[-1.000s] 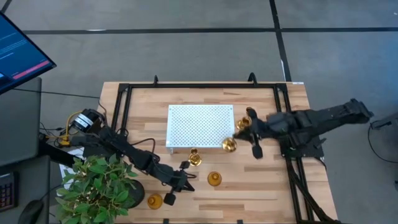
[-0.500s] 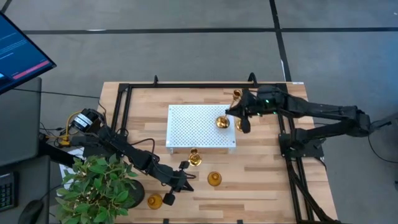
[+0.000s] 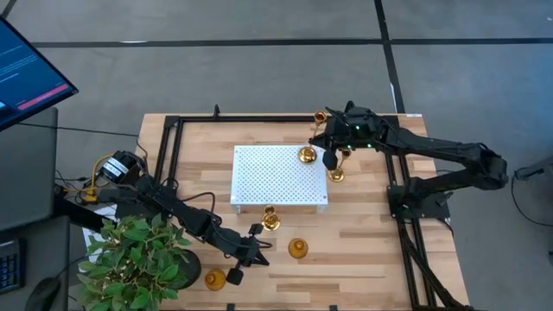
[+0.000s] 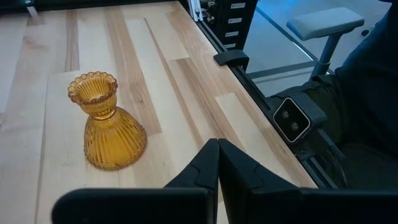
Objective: Pick & Place candle stick holders
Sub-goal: Put the bottom golden candle holder on the shelf, then put the top golden candle holder on the shelf aligned with the other golden candle holder
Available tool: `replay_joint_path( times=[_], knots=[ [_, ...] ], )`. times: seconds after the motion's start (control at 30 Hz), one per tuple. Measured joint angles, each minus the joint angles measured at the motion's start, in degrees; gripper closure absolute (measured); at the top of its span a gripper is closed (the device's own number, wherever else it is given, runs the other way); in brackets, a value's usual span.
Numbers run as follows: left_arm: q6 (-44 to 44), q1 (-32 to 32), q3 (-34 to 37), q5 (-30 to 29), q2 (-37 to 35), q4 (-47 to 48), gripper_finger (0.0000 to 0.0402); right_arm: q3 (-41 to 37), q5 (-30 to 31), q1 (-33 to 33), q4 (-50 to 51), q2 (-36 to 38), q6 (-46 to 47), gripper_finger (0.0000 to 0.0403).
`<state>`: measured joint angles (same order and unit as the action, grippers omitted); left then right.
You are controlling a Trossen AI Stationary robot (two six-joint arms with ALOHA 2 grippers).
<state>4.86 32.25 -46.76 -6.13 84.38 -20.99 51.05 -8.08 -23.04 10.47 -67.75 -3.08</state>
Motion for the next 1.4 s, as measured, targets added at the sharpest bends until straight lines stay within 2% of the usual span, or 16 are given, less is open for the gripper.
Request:
replay_joint_path(
  times=[0.23,0.33,0.7,0.93,1.13,1.27,1.4],
  knots=[
    [-0.1,0.0,0.0,0.0,0.0,0.0,0.0394,0.0,-2.4,0.1,0.6,0.0,-0.1,0.0403],
    [0.0,0.0,0.0,0.0,0.0,0.0,0.0394,0.0,-2.5,0.1,0.5,0.0,-0.1,0.0389],
    [0.0,0.0,0.0,0.0,0.0,0.0,0.0394,-0.1,-2.6,0.1,-0.2,0.4,-1.8,0.0249],
    [0.1,0.0,0.0,0.0,0.0,0.0,0.0394,-0.1,-2.5,0.1,4.8,8.4,0.9,0.0192],
    [0.1,0.0,0.0,0.0,0.0,0.0,0.0394,-0.1,-2.5,2.3,13.9,16.8,6.6,0.0192],
    [0.1,0.0,0.0,0.0,0.0,0.0,0.0394,-0.1,-2.0,5.2,20.0,20.2,11.4,0.0211],
    [0.1,0.0,0.0,0.0,0.0,0.0,0.0394,-0.1,2.4,8.7,26.6,21.4,16.4,0.024]
  ],
)
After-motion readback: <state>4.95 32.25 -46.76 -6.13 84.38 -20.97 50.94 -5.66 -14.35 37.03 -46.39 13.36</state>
